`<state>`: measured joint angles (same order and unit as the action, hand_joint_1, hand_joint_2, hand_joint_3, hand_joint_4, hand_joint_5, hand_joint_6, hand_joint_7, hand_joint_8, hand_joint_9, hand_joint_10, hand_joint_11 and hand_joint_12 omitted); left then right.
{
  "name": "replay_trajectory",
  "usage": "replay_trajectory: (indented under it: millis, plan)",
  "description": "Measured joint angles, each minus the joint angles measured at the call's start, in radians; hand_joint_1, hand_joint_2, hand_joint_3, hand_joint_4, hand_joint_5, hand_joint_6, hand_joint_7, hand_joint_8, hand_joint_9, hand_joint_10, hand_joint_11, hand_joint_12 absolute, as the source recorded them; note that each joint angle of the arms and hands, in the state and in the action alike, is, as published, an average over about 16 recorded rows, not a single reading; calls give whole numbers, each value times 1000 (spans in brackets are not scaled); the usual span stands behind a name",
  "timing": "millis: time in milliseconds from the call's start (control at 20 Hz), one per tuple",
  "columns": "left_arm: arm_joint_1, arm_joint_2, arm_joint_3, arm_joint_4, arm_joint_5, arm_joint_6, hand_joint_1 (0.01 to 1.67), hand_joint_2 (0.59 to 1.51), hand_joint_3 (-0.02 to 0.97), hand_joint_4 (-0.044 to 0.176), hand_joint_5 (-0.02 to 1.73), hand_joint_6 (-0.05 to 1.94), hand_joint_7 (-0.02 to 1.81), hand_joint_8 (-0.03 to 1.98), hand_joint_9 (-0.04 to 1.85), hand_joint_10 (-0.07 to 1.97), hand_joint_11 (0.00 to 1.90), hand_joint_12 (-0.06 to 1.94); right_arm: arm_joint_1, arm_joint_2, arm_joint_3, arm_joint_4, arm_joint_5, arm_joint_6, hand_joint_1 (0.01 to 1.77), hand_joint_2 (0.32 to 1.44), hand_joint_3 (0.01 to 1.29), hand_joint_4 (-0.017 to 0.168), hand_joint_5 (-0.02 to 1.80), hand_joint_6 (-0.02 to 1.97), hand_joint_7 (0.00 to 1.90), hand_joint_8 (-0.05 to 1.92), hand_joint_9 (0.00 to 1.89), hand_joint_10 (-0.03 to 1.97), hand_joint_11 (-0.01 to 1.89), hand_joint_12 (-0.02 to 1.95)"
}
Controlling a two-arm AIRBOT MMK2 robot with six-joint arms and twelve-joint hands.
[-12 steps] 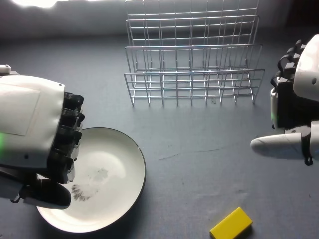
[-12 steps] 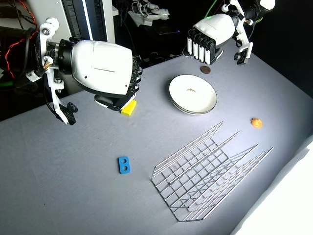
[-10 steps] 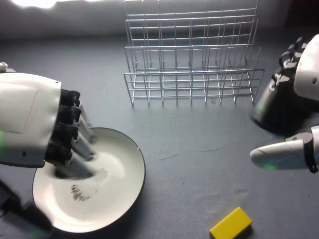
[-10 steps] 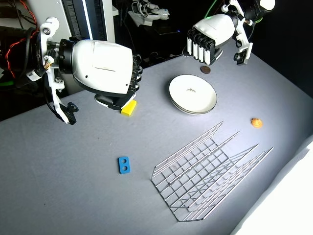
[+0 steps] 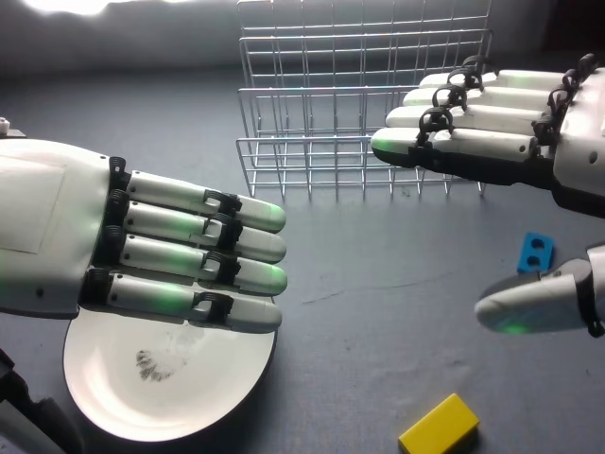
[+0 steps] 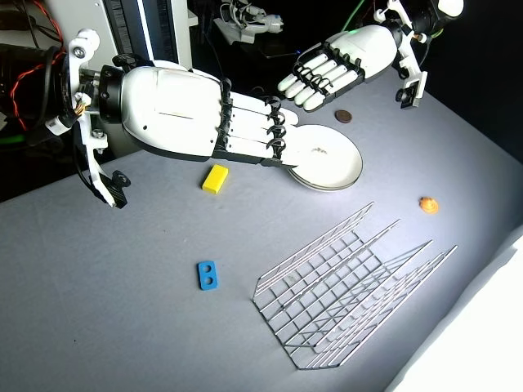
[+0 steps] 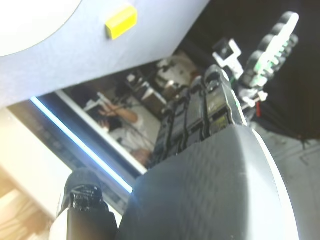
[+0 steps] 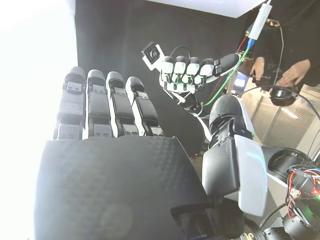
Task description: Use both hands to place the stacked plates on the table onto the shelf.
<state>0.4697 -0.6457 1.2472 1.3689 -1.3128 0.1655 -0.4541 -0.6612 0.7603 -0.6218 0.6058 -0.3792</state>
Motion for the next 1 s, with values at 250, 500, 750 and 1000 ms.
replay_trajectory:
  millis: [250,500,750,1000]
  plan:
    - [4,0,2,16,-18,-34,20,1062,21,-6,14,-14,20,-11,15,6,17,-12,-3,2,0,-47,6,30,705,1013,25,4,19,22,18,15,16,8,16,-5]
    - [7,1,6,44,-46,-93,20,1059,22,-3,19,-14,21,-11,19,6,17,-13,-8,6,0,-91,5,60,1058,956,25,2,21,21,21,13,18,6,19,-8]
    - [4,1,16,60,-63,-153,20,1060,22,-1,22,-13,20,-11,20,7,16,-13,-13,9,0,-115,-3,76,1182,939,25,1,22,20,21,14,16,6,21,-7]
    - [-1,3,22,61,-66,-190,19,1062,21,2,22,-14,19,-11,19,7,17,-13,-14,9,0,-114,-10,76,1143,940,26,0,22,20,21,13,13,6,21,-8]
